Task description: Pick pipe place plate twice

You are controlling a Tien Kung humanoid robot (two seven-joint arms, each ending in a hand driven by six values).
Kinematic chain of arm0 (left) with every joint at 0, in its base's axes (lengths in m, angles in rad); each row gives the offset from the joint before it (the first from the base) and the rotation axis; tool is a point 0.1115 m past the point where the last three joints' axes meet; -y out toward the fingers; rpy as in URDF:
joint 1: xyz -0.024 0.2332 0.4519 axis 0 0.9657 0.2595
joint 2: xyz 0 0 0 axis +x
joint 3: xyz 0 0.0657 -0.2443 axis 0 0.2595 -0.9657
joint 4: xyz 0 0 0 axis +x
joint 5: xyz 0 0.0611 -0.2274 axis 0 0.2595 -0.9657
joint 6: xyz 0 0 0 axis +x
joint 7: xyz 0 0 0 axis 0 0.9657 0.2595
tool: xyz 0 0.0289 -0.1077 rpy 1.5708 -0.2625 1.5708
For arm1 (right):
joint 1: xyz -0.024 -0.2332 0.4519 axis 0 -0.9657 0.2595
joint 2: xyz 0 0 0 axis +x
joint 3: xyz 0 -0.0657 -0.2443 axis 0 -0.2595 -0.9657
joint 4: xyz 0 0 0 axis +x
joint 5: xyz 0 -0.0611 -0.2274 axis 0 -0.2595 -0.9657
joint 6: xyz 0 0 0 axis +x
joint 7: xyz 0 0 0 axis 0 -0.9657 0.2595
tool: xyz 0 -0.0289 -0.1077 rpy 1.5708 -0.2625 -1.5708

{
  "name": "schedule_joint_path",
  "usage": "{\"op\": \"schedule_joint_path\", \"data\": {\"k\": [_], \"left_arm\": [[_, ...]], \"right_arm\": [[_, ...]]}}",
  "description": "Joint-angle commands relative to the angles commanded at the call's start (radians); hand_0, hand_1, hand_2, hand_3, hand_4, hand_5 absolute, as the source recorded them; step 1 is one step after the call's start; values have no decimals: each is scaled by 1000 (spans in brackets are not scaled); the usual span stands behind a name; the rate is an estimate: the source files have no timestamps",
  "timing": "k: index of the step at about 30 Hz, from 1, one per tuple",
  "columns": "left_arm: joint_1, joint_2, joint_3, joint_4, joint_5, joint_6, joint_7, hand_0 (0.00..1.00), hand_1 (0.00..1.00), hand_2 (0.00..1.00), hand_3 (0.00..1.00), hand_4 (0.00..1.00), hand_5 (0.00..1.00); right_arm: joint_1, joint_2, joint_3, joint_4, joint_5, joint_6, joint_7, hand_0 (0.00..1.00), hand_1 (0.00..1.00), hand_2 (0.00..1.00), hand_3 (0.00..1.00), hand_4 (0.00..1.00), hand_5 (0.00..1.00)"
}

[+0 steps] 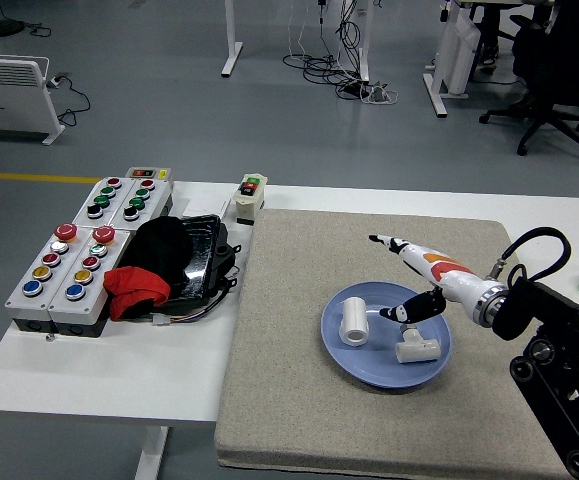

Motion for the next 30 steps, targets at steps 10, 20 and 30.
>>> {"op": "schedule_joint_path", "data": {"k": [10, 20, 30], "left_arm": [[-7, 5, 10, 1, -9, -2, -6, 620, 584, 511, 585, 266, 998], [-14, 6, 5, 1, 1, -3, -4, 621, 584, 510, 586, 267, 998], [-16, 5, 5, 1, 2, -3, -4, 620, 583, 510, 585, 268, 998]], "right_arm": [[-130, 5, 253, 50, 377, -198, -70, 824, 789, 886, 848, 625, 276], [-244, 49, 450, 95, 793, -253, -108, 813, 783, 857, 846, 566, 512], [-271, 56, 501, 99, 1215, -293, -99, 806, 777, 831, 827, 545, 617]]}}
